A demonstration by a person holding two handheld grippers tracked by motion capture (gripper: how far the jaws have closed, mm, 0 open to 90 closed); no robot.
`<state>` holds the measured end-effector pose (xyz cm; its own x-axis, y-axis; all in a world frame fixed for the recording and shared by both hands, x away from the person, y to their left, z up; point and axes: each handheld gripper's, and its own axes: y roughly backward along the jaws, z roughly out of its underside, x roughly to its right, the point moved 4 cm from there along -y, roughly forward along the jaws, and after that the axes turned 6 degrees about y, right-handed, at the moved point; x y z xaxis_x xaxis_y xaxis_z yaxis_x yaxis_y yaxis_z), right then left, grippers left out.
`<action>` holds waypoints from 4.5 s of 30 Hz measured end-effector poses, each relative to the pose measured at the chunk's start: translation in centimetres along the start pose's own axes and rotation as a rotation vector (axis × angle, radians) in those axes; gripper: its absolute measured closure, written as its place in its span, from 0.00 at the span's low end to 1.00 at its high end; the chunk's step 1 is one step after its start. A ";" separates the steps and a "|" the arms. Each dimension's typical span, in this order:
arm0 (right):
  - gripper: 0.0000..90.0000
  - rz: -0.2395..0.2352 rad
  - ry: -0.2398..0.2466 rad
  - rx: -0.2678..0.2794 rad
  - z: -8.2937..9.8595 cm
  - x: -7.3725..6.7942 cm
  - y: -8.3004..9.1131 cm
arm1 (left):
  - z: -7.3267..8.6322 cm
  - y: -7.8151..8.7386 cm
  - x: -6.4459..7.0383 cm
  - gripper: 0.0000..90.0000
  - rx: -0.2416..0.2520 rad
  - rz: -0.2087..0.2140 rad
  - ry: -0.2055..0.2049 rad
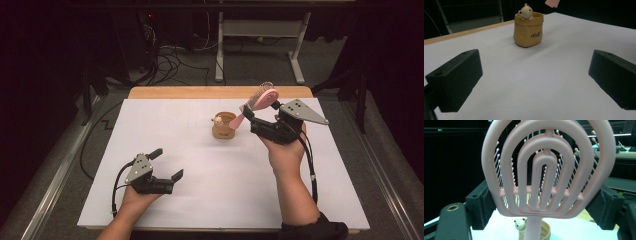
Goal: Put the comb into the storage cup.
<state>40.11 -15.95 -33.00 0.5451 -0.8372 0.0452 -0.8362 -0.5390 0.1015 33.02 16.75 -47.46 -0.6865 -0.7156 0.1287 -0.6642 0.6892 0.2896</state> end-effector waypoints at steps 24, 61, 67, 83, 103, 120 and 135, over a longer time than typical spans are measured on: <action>0.23 0.013 -0.011 -0.026 -0.4 0.6 -3.4 | 0.0 0.0 0.1 0.00 0.002 0.006 -0.008; 0.22 0.036 -0.028 -0.155 3.6 0.5 -8.7 | 0.1 0.1 0.2 0.00 0.002 0.009 -0.001; 0.22 0.031 -0.030 -0.161 4.4 0.4 -9.2 | 0.1 0.2 0.1 0.00 0.001 0.007 -0.002; 0.22 0.024 -0.044 -0.164 5.7 0.5 -9.8 | 0.2 0.2 0.3 0.00 -0.005 0.011 -0.004; 0.21 0.025 -0.130 -0.168 6.6 1.8 -8.2 | 0.3 0.1 0.6 0.00 -0.008 0.015 -0.012; 0.19 0.022 -0.166 -0.175 7.9 2.7 -6.7 | 0.3 0.0 0.9 0.00 -0.012 0.017 -0.021; 0.18 0.028 -0.156 -0.197 9.1 2.8 -6.2 | 0.3 0.0 1.1 0.00 -0.016 0.018 -0.034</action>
<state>46.26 -15.83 -42.55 0.4926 -0.8642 -0.1021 -0.8147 -0.4992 0.2951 32.21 16.00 -47.65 -0.7084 -0.6984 0.1021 -0.6467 0.7002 0.3025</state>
